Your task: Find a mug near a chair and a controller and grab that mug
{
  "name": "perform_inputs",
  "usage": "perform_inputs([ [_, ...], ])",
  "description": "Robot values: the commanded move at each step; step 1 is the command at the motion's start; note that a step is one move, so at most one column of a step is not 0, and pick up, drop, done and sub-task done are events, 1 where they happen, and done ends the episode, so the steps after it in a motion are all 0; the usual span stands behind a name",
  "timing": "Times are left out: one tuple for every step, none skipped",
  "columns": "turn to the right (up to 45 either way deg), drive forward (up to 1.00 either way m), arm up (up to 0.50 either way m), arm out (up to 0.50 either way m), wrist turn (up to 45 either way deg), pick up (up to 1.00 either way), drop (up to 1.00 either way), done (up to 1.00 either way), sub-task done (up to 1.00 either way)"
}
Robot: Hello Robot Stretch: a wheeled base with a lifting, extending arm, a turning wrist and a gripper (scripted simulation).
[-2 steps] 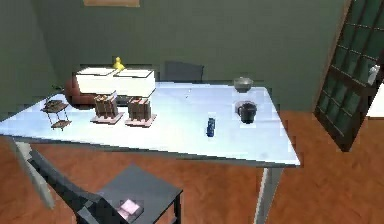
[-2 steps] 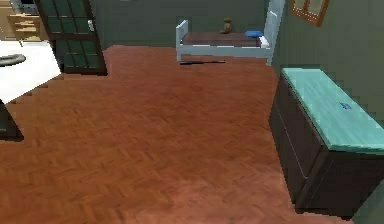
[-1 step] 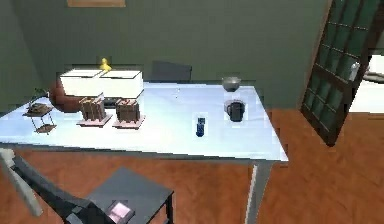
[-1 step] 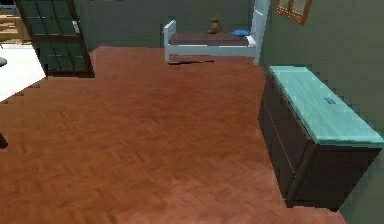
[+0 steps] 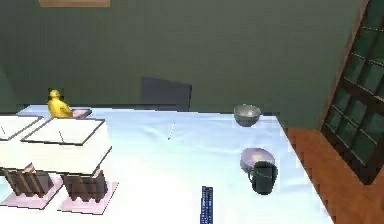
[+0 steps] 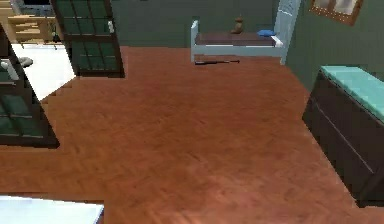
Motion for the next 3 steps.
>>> perform_inputs([
  [-45.0, 0.00, 0.00, 0.00, 0.0, 0.00, 0.00, 0.00, 0.00],
  [-18.0, 0.00, 0.00, 0.00, 0.0, 0.00, 0.00, 0.00, 0.00],
  [0.0, 0.00, 0.50, 0.00, 0.0, 0.00, 0.00, 0.00, 0.00],
])
